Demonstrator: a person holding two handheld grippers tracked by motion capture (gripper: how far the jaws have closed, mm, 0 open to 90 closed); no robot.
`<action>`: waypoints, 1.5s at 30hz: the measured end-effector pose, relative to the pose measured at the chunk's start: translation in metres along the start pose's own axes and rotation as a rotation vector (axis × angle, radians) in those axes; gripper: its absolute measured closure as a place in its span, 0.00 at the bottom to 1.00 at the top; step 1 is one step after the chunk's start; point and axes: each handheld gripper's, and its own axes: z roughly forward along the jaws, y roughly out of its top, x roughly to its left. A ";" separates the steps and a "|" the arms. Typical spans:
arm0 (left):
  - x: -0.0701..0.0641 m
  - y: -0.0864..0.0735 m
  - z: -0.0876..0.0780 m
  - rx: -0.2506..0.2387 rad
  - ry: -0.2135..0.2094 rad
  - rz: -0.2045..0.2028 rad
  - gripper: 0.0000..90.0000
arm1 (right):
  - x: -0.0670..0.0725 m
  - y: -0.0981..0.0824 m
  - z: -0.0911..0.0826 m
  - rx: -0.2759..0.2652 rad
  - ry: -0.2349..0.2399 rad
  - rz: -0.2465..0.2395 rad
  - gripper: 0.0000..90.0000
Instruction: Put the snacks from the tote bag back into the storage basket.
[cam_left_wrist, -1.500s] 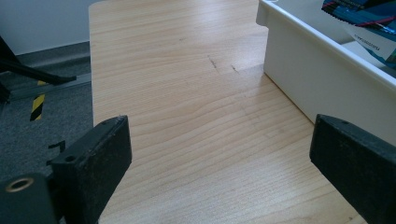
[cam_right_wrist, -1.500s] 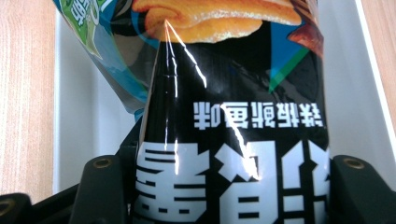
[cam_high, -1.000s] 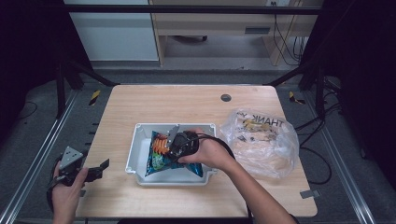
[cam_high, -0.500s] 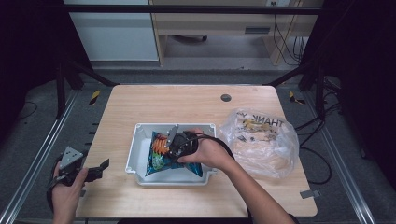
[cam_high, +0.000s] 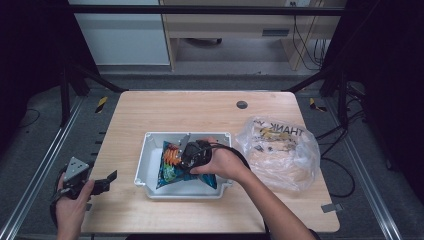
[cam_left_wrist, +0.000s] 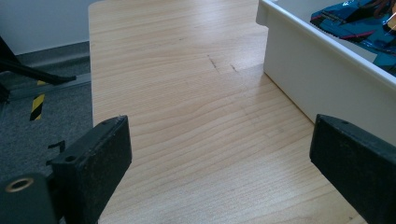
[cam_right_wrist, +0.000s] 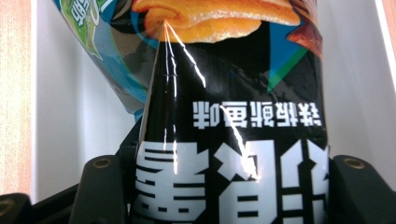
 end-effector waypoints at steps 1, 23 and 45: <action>0.000 0.000 0.000 0.000 0.000 0.000 0.06 | 0.000 0.000 0.000 0.002 -0.001 0.004 0.44; 0.000 0.000 0.000 -0.001 0.000 0.001 0.06 | -0.002 0.003 0.004 0.019 0.001 -0.004 0.42; 0.000 0.000 0.000 -0.001 -0.001 -0.001 0.06 | 0.000 0.004 0.006 0.012 -0.015 0.012 0.36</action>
